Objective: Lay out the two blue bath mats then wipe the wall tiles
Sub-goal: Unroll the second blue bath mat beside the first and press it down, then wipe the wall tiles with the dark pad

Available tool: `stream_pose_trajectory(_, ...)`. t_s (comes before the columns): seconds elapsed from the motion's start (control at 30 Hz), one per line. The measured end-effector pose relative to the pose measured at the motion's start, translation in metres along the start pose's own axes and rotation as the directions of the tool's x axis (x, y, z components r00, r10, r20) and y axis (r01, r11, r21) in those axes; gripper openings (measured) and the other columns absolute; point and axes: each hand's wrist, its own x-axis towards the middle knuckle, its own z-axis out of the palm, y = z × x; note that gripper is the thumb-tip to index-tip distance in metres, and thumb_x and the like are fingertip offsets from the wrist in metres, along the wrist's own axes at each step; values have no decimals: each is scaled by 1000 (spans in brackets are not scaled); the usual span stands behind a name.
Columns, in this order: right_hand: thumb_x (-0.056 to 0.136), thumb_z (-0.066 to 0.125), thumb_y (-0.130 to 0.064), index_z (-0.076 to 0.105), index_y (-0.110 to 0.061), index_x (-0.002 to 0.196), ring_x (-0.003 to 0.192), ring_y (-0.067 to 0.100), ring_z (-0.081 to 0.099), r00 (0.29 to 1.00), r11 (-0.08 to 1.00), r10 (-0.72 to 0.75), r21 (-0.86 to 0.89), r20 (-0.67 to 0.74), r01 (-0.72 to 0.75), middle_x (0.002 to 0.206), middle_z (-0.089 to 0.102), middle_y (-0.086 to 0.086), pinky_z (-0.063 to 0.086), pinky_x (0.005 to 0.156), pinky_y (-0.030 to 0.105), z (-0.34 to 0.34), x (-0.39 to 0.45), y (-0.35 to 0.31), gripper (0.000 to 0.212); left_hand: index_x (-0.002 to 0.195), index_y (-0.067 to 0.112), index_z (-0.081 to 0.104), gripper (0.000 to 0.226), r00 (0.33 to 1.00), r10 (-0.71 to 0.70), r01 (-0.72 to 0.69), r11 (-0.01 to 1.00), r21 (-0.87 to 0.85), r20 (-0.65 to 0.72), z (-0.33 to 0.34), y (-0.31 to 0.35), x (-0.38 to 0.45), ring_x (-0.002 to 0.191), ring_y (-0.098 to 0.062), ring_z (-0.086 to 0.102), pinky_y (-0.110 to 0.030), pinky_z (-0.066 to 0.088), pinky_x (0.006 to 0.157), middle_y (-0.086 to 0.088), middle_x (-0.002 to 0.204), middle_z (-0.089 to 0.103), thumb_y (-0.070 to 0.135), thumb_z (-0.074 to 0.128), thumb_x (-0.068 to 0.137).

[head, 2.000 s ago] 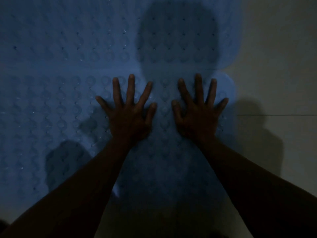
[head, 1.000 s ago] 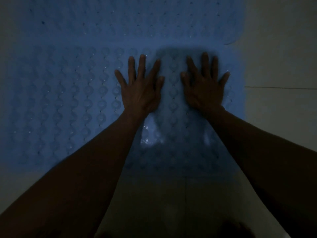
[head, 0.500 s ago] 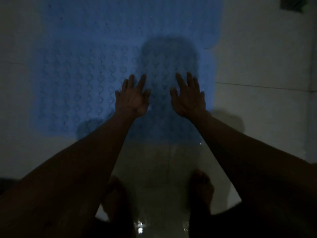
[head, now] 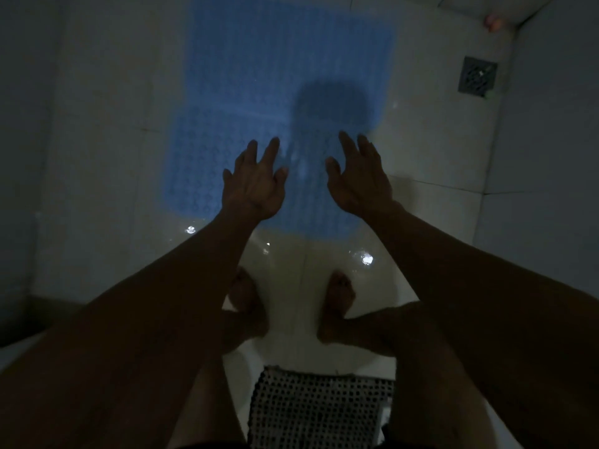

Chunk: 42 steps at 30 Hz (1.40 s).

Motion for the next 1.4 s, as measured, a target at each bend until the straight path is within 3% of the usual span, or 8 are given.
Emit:
stream_pose_trajectory(0.2,104,43,-43,22,-26,159,153,31,14,999,998,-5,56,-32,7,166,17,13,24,120,48,-125,-73,-60,61,160,29,13,61,1000,-15,15,999,51,6,-126,67,-83,150,-37,19,-64,20,116,-13,166,10,48,32,106)
stream_pose_trajectory(0.37,105,39,-45,17,-27,160,154,30,12,996,993,-46,109,-80,55,167,14,11,21,121,49,-253,-117,-105,62,160,29,13,62,994,30,-26,999,42,-101,-241,139,-126,149,-38,22,-64,21,116,-13,167,10,52,29,105)
stream_pose_trajectory(0.57,103,43,-41,26,-22,157,143,35,32,935,980,-130,99,-330,172,156,34,13,33,113,50,-422,-151,-152,59,159,24,22,61,927,122,-185,971,-149,-356,-370,248,-163,146,-35,30,-55,30,115,-14,163,21,48,38,105)
stream_pose_trajectory(0.73,103,43,-48,26,-24,157,143,31,36,886,937,-99,258,-453,237,158,35,13,30,117,41,-551,-169,-190,62,154,19,35,60,855,101,-340,850,-402,-509,-466,328,-181,133,-33,48,-40,37,112,-18,151,44,45,49,102)
stream_pose_trajectory(0.83,102,45,-48,35,-23,154,139,29,43,836,895,-63,339,-545,288,152,44,13,33,113,36,-611,-178,-206,58,149,18,42,55,810,135,-432,796,-425,-570,-515,368,-190,128,-31,54,-36,41,107,-18,143,52,45,50,101)
stream_pose_trajectory(1.2,103,46,-46,40,-21,151,138,29,45,766,883,145,431,-626,185,147,52,12,33,111,31,-708,-207,-164,55,138,13,56,47,798,342,-566,708,-423,-496,-556,480,-160,122,-31,57,-38,42,107,-14,121,67,42,52,101)
stream_pose_trajectory(1.4,98,51,-50,40,-26,150,135,33,46,649,843,227,480,-726,241,150,48,10,45,109,50,-784,-210,-150,58,133,25,57,48,731,451,-678,559,-476,-511,-602,554,-140,108,-30,66,-54,53,96,-6,103,69,48,61,92)
